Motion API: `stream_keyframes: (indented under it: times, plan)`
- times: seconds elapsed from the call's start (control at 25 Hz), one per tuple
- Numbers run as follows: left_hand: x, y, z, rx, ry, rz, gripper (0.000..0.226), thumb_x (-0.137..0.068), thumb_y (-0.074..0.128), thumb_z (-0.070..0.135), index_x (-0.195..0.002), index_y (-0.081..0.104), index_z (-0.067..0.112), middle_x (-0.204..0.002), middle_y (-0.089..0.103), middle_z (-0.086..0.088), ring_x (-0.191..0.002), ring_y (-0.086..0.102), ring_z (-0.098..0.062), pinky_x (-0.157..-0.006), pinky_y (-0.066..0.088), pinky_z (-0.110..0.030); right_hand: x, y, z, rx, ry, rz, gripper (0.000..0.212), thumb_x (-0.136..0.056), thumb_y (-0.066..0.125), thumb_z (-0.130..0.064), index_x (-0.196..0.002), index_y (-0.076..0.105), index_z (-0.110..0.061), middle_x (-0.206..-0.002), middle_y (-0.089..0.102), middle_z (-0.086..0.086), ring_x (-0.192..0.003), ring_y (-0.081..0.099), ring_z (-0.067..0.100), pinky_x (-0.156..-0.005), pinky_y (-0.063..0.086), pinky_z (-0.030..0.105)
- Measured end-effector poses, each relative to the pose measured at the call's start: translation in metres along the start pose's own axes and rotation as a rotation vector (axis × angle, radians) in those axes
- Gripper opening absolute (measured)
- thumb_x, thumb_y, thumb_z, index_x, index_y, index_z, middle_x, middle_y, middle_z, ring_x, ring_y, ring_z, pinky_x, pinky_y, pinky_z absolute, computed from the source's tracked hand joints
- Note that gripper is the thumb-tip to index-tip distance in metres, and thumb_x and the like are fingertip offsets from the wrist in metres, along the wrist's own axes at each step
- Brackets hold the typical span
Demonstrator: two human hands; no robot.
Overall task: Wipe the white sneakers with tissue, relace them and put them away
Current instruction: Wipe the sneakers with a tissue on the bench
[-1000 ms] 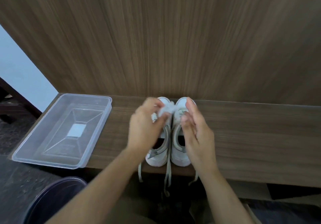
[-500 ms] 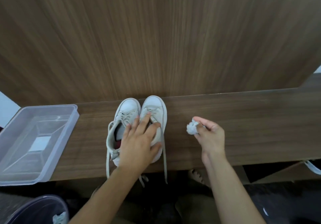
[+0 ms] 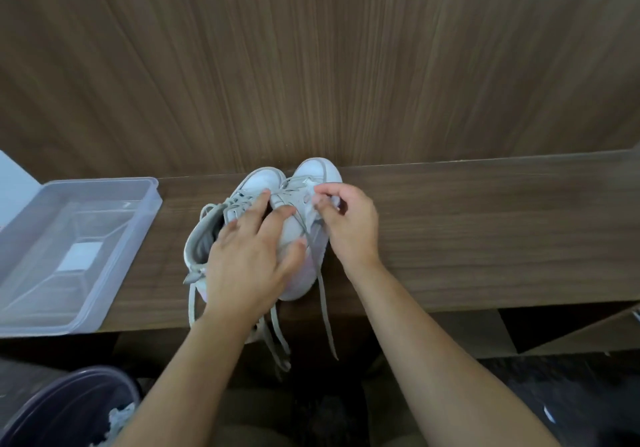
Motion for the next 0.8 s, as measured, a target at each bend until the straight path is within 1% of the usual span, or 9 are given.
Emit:
stream_keyframes:
  times: [0.04, 0.12, 0.2, 0.28, 0.44, 0.6, 0.64, 0.72, 0.8]
  plan:
    - [-0.001, 0.000, -0.002, -0.055, -0.006, 0.018, 0.066, -0.077, 0.035, 0.069, -0.126, 0.051, 0.029, -0.149, 0.038, -0.002, -0.123, 0.050, -0.027, -0.101, 0.037, -0.045, 0.000, 0.006, -0.006, 0.146, -0.113, -0.034, 0.014, -0.087, 0.063, -0.024, -0.098, 0.072, -0.022, -0.104, 0.069, -0.003, -0.096, 0.059, 0.005, -0.084, 0.046, 0.020]
    - [-0.004, 0.002, -0.010, -0.128, -0.040, 0.033, 0.082, -0.061, 0.044, 0.084, -0.121, 0.050, 0.029, -0.148, 0.038, -0.001, -0.129, 0.045, -0.025, -0.106, 0.029, -0.051, 0.006, 0.015, -0.011, 0.415, -0.320, -0.092, 0.023, -0.087, 0.062, -0.030, -0.107, 0.071, -0.022, -0.110, 0.068, -0.007, -0.103, 0.055, 0.010, -0.085, 0.044, 0.023]
    - [-0.002, 0.002, -0.015, -0.160, -0.057, 0.067, 0.083, -0.057, 0.049, 0.085, -0.119, 0.050, 0.031, -0.153, 0.029, 0.001, -0.140, 0.028, -0.027, -0.109, 0.019, -0.056, 0.015, 0.014, -0.010, 0.470, -0.378, -0.182, 0.028, -0.086, 0.063, -0.024, -0.113, 0.069, -0.022, -0.114, 0.065, -0.007, -0.104, 0.052, 0.014, -0.086, 0.042, 0.023]
    - [0.000, 0.001, -0.016, -0.144, -0.069, 0.125, 0.073, -0.064, 0.049, 0.077, -0.120, 0.051, 0.031, -0.156, 0.019, 0.002, -0.144, 0.015, -0.028, -0.110, 0.014, -0.056, 0.023, 0.010, -0.011, 0.455, -0.403, -0.225, 0.027, -0.082, 0.066, -0.015, -0.107, 0.071, -0.021, -0.106, 0.067, -0.006, -0.097, 0.055, 0.014, -0.085, 0.039, 0.016]
    - [0.004, -0.001, -0.014, -0.103, -0.040, 0.144, 0.063, -0.074, 0.039, 0.057, -0.134, 0.044, 0.037, -0.157, 0.016, 0.000, -0.144, 0.014, -0.028, -0.110, 0.012, -0.056, 0.023, 0.011, -0.016, 0.507, -0.470, -0.186, 0.020, -0.077, 0.064, -0.008, -0.091, 0.075, -0.016, -0.094, 0.070, -0.003, -0.088, 0.061, 0.017, -0.080, 0.038, 0.012]
    - [0.003, -0.003, -0.018, -0.054, -0.019, 0.093, 0.057, -0.079, 0.030, 0.041, -0.135, 0.038, 0.045, -0.156, 0.022, 0.006, -0.144, 0.013, -0.022, -0.113, 0.006, -0.054, -0.049, 0.017, -0.020, 0.610, -0.256, -0.079, 0.015, -0.084, 0.061, -0.005, -0.087, 0.074, -0.011, -0.097, 0.066, 0.000, -0.088, 0.059, 0.011, -0.076, 0.045, 0.021]
    - [0.002, -0.003, -0.019, -0.034, -0.038, 0.084, 0.056, -0.081, 0.027, 0.043, -0.136, 0.038, 0.044, -0.154, 0.025, 0.008, -0.145, 0.013, -0.020, -0.113, 0.004, -0.054, -0.053, 0.022, -0.023, 0.640, -0.252, -0.101, 0.015, -0.084, 0.061, -0.005, -0.086, 0.074, -0.011, -0.095, 0.067, 0.001, -0.088, 0.061, 0.013, -0.076, 0.046, 0.024]
    - [0.001, -0.003, -0.022, -0.039, -0.055, 0.075, 0.060, -0.081, 0.027, 0.062, -0.136, 0.038, 0.042, -0.153, 0.028, 0.010, -0.144, 0.013, -0.018, -0.113, 0.000, -0.052, -0.025, 0.030, -0.030, 0.669, -0.374, -0.164, 0.017, -0.081, 0.060, -0.008, -0.085, 0.075, -0.014, -0.091, 0.070, 0.002, -0.085, 0.064, 0.019, -0.073, 0.047, 0.028]
    - [0.000, -0.002, -0.024, -0.079, -0.022, 0.059, 0.079, -0.068, 0.036, 0.078, -0.137, 0.037, 0.040, -0.152, 0.028, 0.009, -0.144, 0.014, -0.019, -0.112, -0.001, -0.051, 0.026, 0.027, -0.035, 0.556, -0.496, -0.212, 0.016, -0.078, 0.063, -0.009, -0.085, 0.075, -0.017, -0.088, 0.072, -0.001, -0.082, 0.064, 0.018, -0.072, 0.047, 0.027]
Point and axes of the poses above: each hand's wrist, its own x-axis away from the middle knuckle, its own y-axis out of the palm, z = x × y, the point moved 5 cm from there along -x, towards the middle knuckle
